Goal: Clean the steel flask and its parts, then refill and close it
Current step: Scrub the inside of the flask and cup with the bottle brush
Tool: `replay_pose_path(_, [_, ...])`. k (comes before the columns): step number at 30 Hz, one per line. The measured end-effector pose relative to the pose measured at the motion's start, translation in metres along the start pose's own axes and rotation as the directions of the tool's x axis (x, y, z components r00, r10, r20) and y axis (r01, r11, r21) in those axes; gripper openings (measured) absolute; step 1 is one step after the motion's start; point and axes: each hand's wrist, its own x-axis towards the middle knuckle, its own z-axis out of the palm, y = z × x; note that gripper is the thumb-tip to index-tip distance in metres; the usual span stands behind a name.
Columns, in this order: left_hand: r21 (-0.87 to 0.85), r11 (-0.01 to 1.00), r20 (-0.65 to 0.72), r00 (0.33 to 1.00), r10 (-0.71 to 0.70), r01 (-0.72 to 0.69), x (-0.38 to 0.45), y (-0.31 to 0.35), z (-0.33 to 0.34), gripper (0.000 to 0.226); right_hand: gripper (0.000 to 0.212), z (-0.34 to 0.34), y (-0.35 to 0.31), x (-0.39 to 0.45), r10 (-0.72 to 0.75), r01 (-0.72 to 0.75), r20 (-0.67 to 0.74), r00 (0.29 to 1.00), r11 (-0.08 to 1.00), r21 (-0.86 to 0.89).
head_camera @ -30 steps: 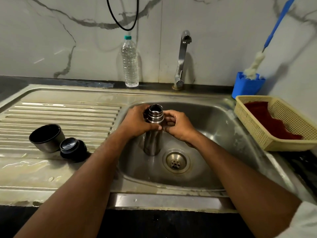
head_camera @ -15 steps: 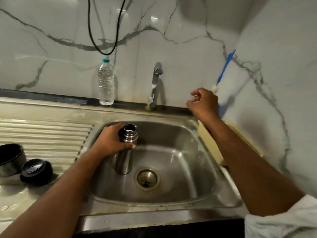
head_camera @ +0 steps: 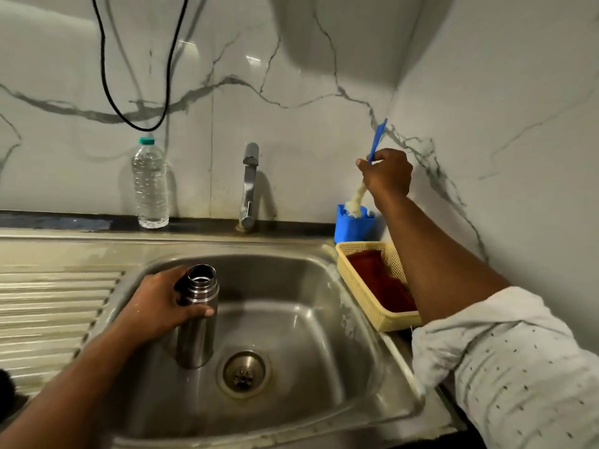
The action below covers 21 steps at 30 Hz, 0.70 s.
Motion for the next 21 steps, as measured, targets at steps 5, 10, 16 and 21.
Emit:
replay_pose_path(5, [-0.011,1.0,0.0,1.0,-0.008,0.008,-0.001,0.003,-0.003,0.07,0.005,0.003,0.003,0.016,-0.079,0.079,0.0,0.997,0.997,-0.008])
replay_pose_path(10, [-0.009,1.0,-0.004,1.0,-0.029,0.029,-0.002,0.007,-0.004,0.07,0.011,0.005,0.009,0.025,-0.126,0.125,-0.004,0.992,0.992,-0.031])
replay_pose_path(16, [-0.002,0.999,0.0,0.999,-0.054,0.054,-0.003,0.005,-0.003,0.076,0.017,0.009,0.01,0.03,-0.183,0.18,-0.085,0.98,0.983,-0.035])
replay_pose_path(21, [-0.012,0.998,0.001,0.998,-0.057,0.057,-0.003,0.006,-0.004,0.076,0.01,0.014,0.01,0.029,-0.191,0.191,0.01,0.982,0.981,-0.019])
